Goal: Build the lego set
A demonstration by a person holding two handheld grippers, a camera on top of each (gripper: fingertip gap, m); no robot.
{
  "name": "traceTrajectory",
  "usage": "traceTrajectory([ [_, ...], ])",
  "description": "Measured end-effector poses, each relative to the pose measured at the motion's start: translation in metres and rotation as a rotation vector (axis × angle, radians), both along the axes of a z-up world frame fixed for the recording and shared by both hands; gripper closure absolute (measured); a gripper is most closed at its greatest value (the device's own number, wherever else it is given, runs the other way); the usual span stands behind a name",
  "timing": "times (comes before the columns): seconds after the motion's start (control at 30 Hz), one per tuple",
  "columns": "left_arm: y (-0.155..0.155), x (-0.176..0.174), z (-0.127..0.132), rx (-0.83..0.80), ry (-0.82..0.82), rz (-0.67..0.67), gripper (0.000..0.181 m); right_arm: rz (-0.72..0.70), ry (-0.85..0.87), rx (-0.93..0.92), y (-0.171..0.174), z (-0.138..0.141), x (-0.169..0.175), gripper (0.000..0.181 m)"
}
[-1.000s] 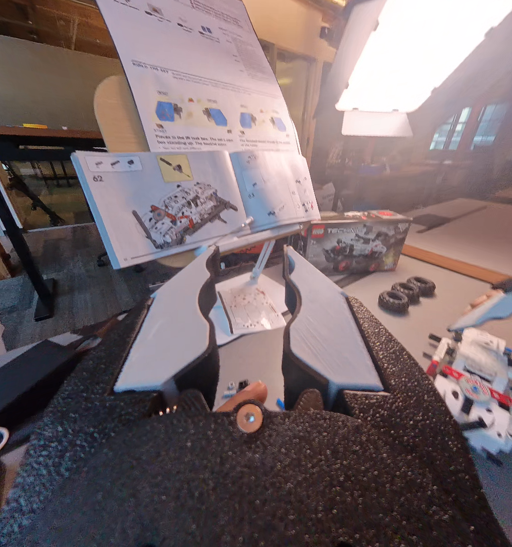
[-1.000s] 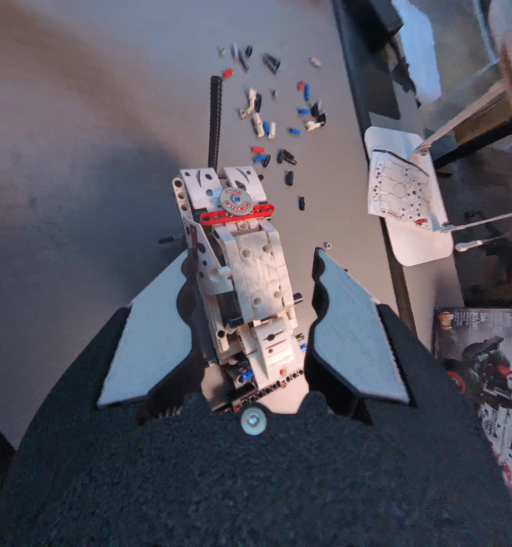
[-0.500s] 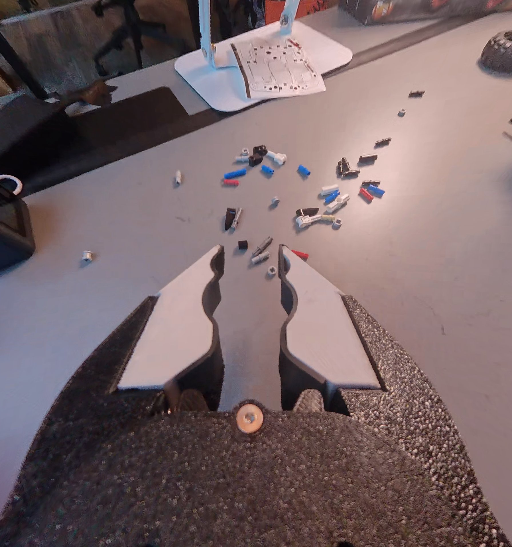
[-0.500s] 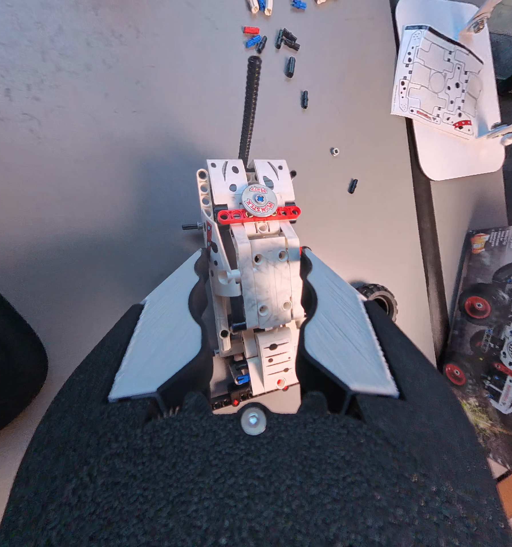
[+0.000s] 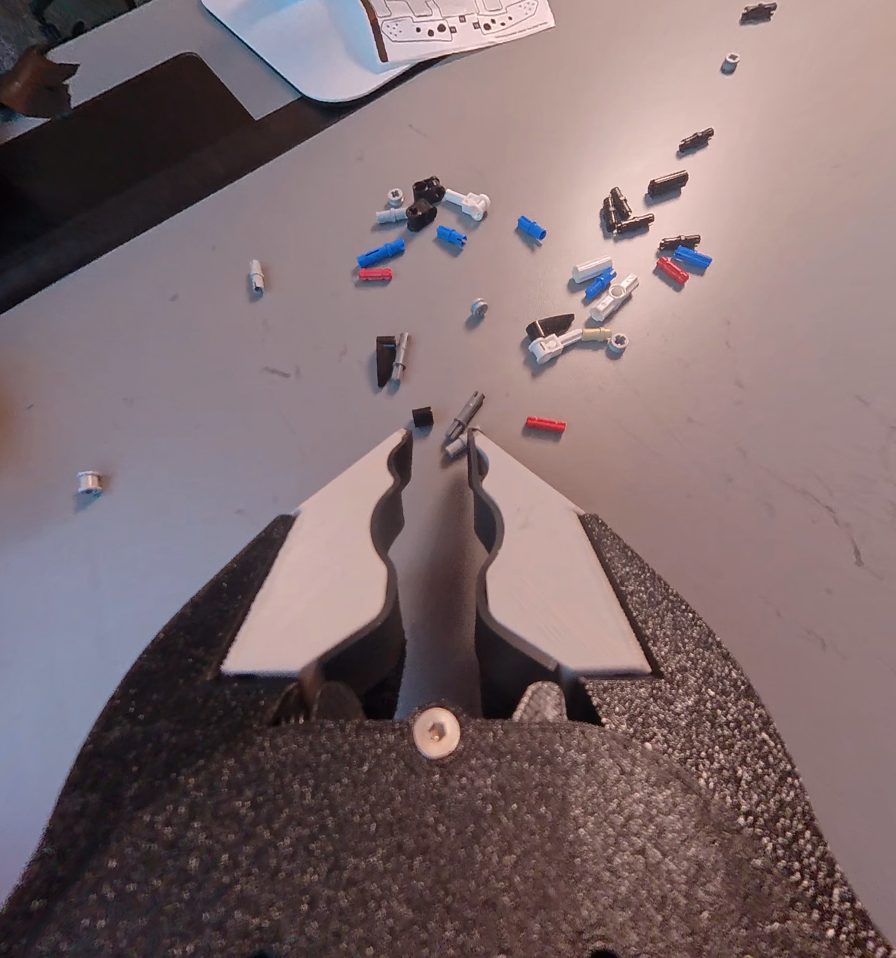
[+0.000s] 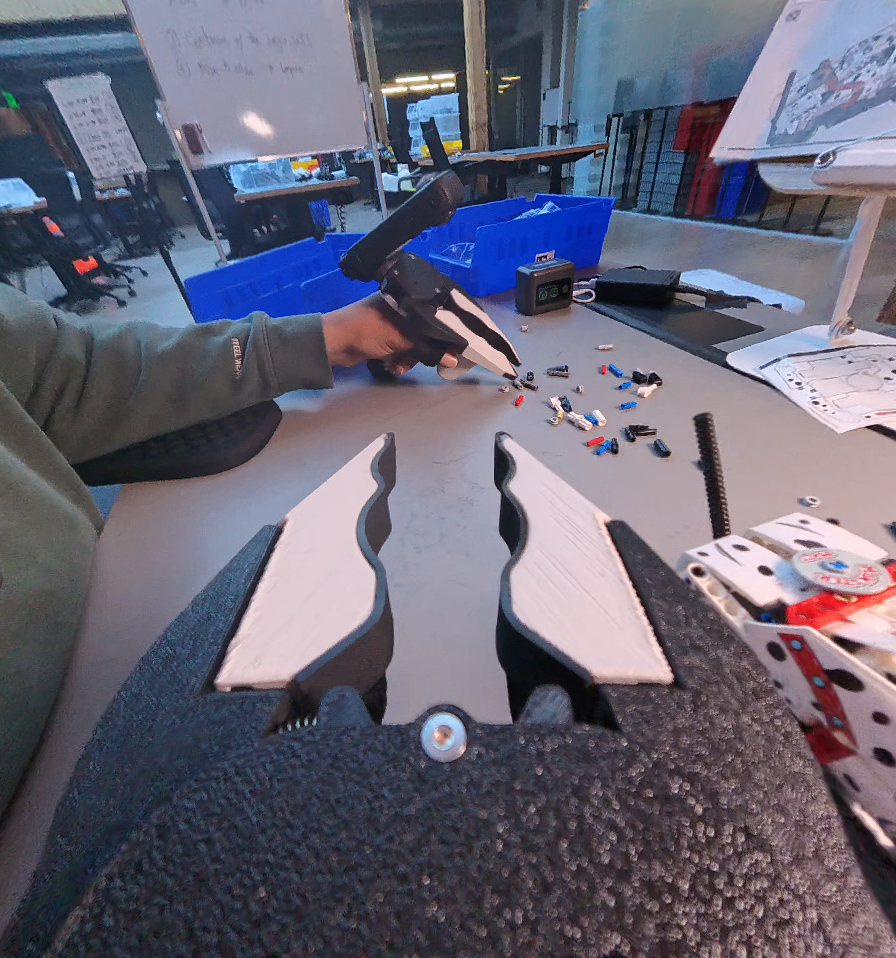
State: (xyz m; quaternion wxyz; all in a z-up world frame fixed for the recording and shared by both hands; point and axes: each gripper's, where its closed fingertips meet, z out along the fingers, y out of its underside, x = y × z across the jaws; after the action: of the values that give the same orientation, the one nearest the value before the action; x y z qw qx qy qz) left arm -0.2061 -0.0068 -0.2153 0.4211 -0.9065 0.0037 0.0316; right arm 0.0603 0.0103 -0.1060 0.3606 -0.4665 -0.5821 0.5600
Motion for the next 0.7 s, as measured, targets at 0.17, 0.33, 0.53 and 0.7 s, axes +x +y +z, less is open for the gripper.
traceTrajectory([
  [0.17, 0.002, 0.006, -0.005, -0.030, 0.016, -0.035, 0.162, -0.002, 0.050, -0.084, 0.006, 0.003, 0.000, 0.147],
  [0.33, 0.000, 0.010, -0.007, -0.040, 0.025, -0.056, 0.166, -0.041, 0.069, -0.042, 0.011, 0.000, -0.003, 0.150],
  [0.53, -0.004, 0.015, -0.010, -0.060, 0.014, -0.089, 0.172, -0.147, 0.022, 0.036, 0.026, -0.013, -0.010, 0.141],
  [0.7, -0.010, 0.020, -0.010, -0.063, -0.014, -0.106, 0.176, -0.153, -0.018, 0.113, 0.026, -0.024, -0.011, 0.142],
])
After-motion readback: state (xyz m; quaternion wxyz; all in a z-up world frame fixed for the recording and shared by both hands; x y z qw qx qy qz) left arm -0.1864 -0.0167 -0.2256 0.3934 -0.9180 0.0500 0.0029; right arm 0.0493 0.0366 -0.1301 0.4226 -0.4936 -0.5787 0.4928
